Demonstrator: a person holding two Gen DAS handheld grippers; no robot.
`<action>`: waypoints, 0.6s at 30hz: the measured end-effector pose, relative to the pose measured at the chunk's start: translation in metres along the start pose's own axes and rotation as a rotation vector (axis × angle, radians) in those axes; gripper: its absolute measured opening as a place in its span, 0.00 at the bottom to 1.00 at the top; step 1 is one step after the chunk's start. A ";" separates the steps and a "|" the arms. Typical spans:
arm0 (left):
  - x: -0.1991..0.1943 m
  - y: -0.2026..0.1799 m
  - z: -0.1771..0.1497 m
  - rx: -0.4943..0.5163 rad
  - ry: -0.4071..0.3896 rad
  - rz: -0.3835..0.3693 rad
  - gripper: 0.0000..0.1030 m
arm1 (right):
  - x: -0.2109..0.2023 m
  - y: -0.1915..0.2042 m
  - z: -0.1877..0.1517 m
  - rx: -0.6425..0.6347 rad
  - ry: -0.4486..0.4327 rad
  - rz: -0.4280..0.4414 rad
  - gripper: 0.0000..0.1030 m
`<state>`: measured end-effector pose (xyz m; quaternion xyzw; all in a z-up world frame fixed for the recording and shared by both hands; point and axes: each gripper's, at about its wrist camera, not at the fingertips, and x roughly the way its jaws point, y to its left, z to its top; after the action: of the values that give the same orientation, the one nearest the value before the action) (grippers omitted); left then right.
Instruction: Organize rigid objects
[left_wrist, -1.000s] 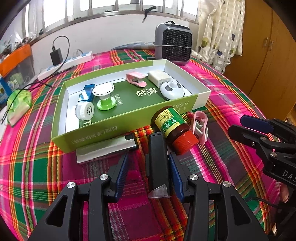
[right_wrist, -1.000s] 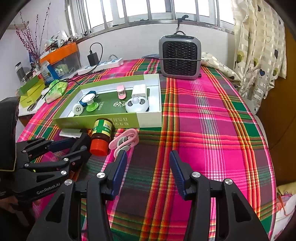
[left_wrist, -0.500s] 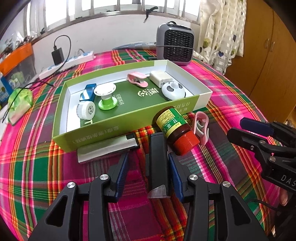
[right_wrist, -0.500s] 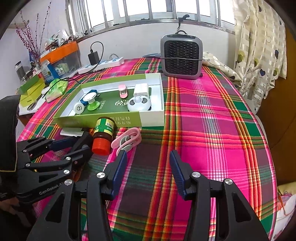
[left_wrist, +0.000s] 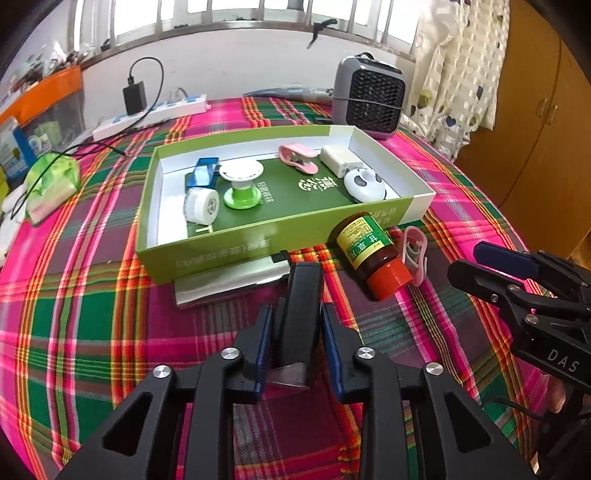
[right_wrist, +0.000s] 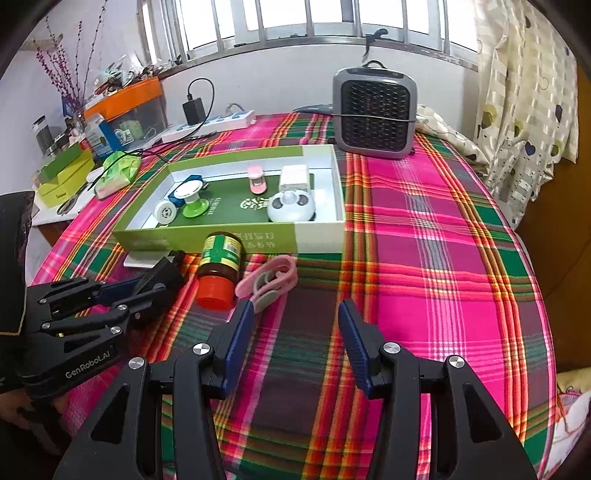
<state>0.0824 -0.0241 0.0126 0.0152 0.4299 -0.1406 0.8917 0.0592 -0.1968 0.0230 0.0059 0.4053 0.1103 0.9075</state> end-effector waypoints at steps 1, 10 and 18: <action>-0.002 0.001 0.000 -0.001 -0.007 -0.001 0.22 | 0.000 0.002 0.001 -0.004 -0.001 0.002 0.47; -0.013 0.016 -0.006 -0.026 -0.021 0.004 0.22 | 0.007 0.023 0.008 -0.047 0.004 0.025 0.47; -0.018 0.029 -0.012 -0.045 -0.022 0.007 0.22 | 0.016 0.038 0.017 -0.083 0.017 0.039 0.47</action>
<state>0.0703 0.0094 0.0161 -0.0049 0.4229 -0.1283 0.8970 0.0745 -0.1549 0.0264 -0.0249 0.4076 0.1450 0.9012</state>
